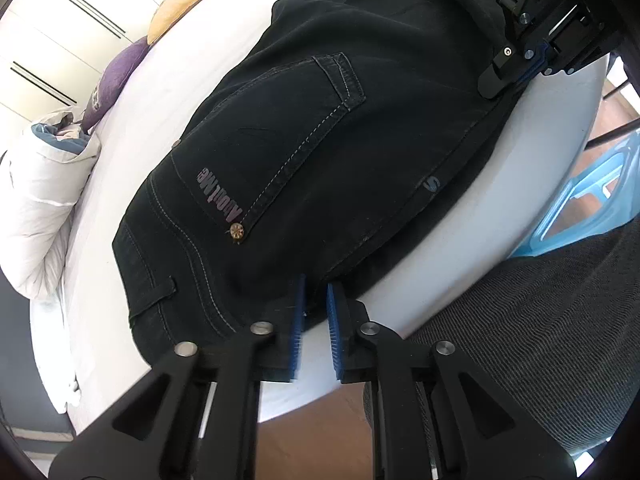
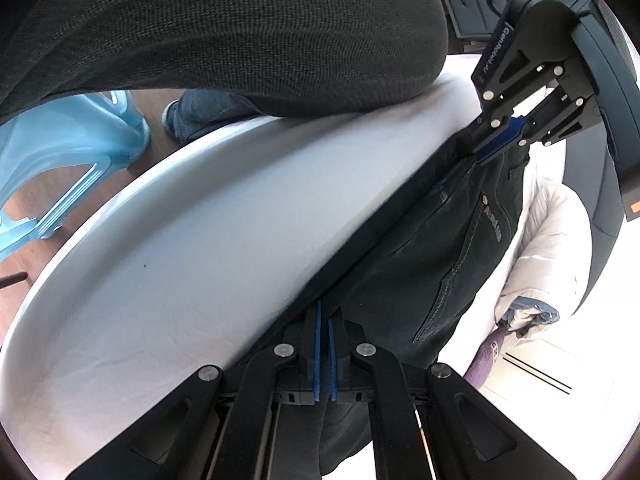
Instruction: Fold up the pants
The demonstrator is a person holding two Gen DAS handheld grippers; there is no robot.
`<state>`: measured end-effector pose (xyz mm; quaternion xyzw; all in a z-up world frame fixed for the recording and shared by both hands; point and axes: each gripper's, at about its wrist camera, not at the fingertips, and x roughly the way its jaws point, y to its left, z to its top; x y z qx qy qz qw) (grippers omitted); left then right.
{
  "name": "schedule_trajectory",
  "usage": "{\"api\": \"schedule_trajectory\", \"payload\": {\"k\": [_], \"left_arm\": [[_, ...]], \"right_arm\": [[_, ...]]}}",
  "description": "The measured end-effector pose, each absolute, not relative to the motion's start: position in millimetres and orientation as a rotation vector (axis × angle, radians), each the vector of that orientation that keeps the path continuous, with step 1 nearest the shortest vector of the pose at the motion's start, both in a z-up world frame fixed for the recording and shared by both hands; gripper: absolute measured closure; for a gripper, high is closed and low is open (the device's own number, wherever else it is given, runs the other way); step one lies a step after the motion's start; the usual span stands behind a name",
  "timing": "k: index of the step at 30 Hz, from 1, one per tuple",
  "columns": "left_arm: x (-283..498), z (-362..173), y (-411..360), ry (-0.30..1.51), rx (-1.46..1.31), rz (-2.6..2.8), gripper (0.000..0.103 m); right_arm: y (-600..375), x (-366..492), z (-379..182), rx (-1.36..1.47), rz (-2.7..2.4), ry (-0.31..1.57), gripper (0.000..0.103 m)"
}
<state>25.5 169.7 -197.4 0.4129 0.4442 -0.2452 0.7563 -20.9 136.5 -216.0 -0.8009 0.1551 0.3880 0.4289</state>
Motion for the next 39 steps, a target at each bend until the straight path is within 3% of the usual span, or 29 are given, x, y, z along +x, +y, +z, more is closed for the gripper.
{"api": "schedule_trajectory", "payload": {"k": [1,3,4,5,12,16,17,19,21,25,29,34,39], "left_arm": [[25.5,-195.9,170.0,0.977,0.907,-0.526,0.083],[23.0,-190.7,170.7,1.009,0.910,-0.518,0.064],[21.2,-184.4,173.5,1.019,0.900,-0.517,0.035],[18.6,-176.8,176.0,1.006,0.892,-0.515,0.023],[41.1,-114.6,170.4,0.896,0.708,-0.412,0.023],[68.2,-117.6,132.0,0.878,0.641,-0.392,0.023],[70.6,-120.9,122.3,0.878,0.631,-0.394,0.023],[79.6,-130.5,102.5,0.881,0.617,-0.391,0.023],[87.4,-138.6,84.6,0.893,0.594,-0.397,0.023],[97.3,-150.9,65.8,0.900,0.570,-0.405,0.025],[100.3,-148.6,60.3,0.898,0.464,-0.427,0.029],[107.6,-158.3,46.2,0.959,0.406,-0.460,0.029],[96.0,-192.0,31.7,1.046,0.492,-0.447,0.038]], "right_arm": [[136.1,-21.1,-216.3,-1.991,0.958,0.385,0.098],[136.6,-21.6,-217.0,-1.966,0.935,0.387,0.096],[136.7,-22.4,-217.9,-1.957,0.922,0.383,0.096],[136.5,-23.5,-219.4,-1.953,0.906,0.374,0.096],[138.1,-29.8,-227.2,-1.964,0.802,0.317,0.096],[134.6,-36.1,-224.3,-1.927,0.712,0.294,0.085],[131.6,-39.2,-218.6,-1.890,0.697,0.310,0.081],[125.8,-45.3,-207.3,-1.822,0.666,0.318,0.051],[115.2,-54.6,-188.2,-1.700,0.676,0.353,0.031],[85.3,-57.9,-154.0,-1.365,0.639,0.544,0.030],[25.8,-23.2,-121.4,-0.829,0.489,0.827,0.034],[-52.9,18.2,-90.5,-0.310,0.316,0.920,0.038],[-129.1,67.6,-61.5,0.067,0.198,0.916,0.037]]}}
